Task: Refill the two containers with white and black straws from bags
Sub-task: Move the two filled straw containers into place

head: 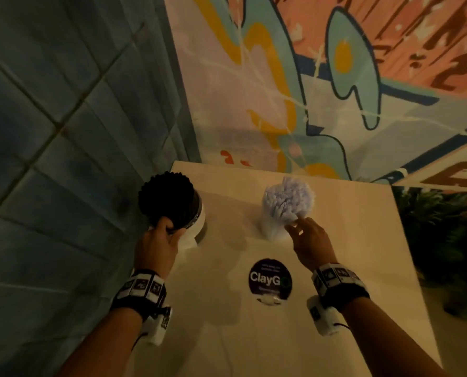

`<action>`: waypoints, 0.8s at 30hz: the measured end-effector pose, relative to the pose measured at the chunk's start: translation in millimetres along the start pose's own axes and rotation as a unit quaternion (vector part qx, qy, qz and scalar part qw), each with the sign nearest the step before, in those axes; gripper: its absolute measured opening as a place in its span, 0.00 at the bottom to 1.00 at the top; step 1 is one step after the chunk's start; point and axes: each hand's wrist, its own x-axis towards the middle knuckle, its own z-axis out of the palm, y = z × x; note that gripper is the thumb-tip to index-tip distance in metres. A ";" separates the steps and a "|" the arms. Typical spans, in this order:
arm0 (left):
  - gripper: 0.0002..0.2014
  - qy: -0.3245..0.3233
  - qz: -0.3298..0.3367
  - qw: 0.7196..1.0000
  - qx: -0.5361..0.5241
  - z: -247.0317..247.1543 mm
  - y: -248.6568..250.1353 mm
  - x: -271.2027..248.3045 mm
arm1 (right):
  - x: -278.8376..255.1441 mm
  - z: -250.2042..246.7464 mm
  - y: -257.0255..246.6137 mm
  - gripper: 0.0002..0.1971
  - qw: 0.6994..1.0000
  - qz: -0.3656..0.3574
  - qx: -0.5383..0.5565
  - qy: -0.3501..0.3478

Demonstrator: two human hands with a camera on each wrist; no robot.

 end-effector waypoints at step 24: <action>0.15 0.010 0.044 0.999 -0.021 25.0 7.4 195.7 | 163.8 94.9 -135.7 0.14 0.998 -0.060 0.005 0.007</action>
